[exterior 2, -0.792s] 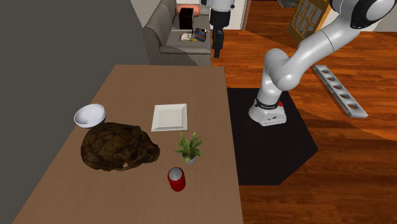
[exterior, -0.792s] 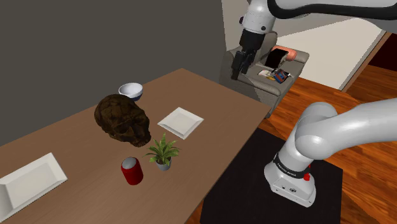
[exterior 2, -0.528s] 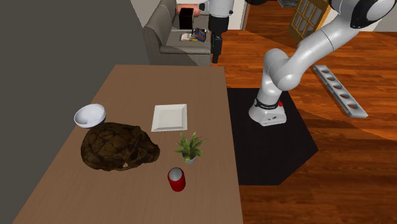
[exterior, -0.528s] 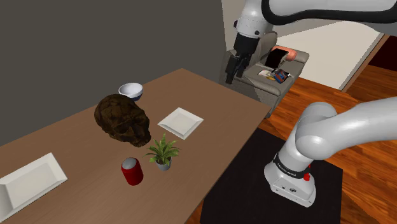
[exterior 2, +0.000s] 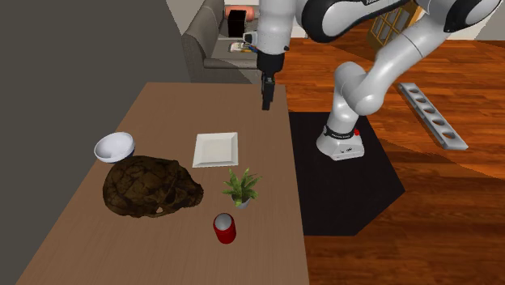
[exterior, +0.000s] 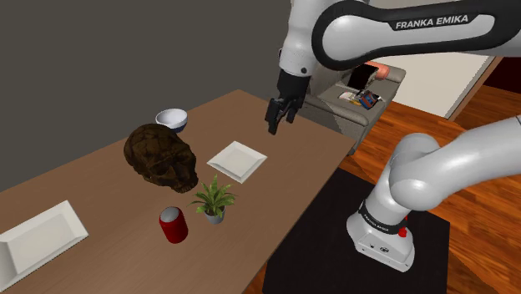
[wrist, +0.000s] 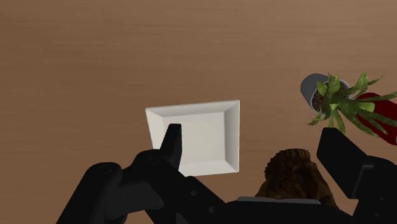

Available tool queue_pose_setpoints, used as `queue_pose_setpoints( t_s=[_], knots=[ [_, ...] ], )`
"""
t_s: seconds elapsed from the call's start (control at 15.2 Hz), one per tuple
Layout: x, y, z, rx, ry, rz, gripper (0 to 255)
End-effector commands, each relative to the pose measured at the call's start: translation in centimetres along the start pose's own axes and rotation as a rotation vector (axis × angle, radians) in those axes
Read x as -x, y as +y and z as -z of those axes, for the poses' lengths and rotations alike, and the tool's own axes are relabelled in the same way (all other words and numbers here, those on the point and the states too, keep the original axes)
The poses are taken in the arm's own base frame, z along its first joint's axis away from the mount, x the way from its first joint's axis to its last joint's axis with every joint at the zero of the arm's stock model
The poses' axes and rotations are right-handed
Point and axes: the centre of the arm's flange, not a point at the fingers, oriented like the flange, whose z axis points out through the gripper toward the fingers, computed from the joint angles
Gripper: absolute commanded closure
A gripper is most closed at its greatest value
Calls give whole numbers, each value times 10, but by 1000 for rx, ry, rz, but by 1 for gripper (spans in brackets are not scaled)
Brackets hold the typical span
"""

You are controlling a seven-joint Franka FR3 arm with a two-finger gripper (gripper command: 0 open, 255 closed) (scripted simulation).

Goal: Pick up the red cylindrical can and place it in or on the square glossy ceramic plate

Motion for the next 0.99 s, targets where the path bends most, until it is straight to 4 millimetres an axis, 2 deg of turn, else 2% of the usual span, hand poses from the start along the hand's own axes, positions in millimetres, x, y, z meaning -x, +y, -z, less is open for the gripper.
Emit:
queue_pose_setpoints(
  t_s=[0.0,0.92],
  knots=[
    [-5,-21,-12,3,4,-7,0],
    [-48,-177,-108,30,21,-46,0]
  ],
)
